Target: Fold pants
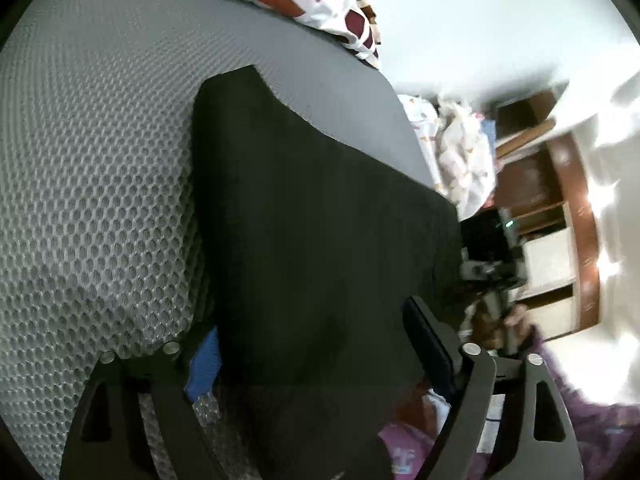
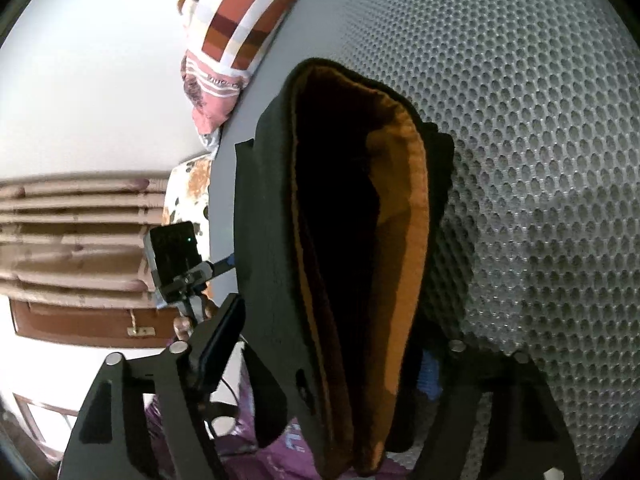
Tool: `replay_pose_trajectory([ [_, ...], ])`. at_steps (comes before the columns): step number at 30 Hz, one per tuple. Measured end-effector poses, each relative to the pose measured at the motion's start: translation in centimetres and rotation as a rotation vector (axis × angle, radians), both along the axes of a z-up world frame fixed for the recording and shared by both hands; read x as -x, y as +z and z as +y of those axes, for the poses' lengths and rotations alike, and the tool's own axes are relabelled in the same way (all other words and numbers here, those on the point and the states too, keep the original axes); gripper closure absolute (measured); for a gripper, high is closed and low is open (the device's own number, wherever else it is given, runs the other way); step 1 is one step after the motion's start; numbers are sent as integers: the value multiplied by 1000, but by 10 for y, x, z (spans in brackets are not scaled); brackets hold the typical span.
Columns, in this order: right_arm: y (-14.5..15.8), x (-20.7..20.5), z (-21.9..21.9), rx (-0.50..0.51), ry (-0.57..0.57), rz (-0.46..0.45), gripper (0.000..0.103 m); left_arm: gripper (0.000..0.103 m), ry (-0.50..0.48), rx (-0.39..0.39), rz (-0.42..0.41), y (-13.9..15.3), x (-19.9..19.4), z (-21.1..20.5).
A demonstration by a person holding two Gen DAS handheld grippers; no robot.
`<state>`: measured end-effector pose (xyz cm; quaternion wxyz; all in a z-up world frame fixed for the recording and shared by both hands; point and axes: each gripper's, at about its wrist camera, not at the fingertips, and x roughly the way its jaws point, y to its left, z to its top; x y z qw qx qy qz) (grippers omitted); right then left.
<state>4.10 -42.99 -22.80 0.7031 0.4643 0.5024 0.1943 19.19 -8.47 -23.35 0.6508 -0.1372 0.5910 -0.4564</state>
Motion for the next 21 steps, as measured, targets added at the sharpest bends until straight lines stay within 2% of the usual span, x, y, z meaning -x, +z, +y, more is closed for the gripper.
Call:
replay_pose_trajectory([
  [2,5,-1,8,30,-6,-23,18,24,7,-25,-54,2,6,-5],
  [4,11,-3,21,111,18,-71,20,36,19,-40,-68,1,6,-5],
  [5,13,-1,25,148,19,-93,24,60,31,-53,-68,-1,6,-4],
  [6,13,1,27,169,15,-104,27,78,44,-87,-65,-5,5,-3],
  [7,12,4,26,181,8,-105,40,78,54,-84,-56,-8,4,0],
  [8,7,6,24,192,-2,-87,68,79,57,-77,-66,-6,6,1],
  [10,-1,11,18,133,-34,-89,71,80,54,-101,-102,0,13,0],
  [13,-1,16,23,132,-48,-110,71,82,56,-120,-160,12,24,0],
  [16,-2,23,27,55,-71,-153,73,83,86,-119,-185,22,29,11],
  [21,-12,21,49,9,-59,-162,73,84,135,-163,-209,30,36,36],
])
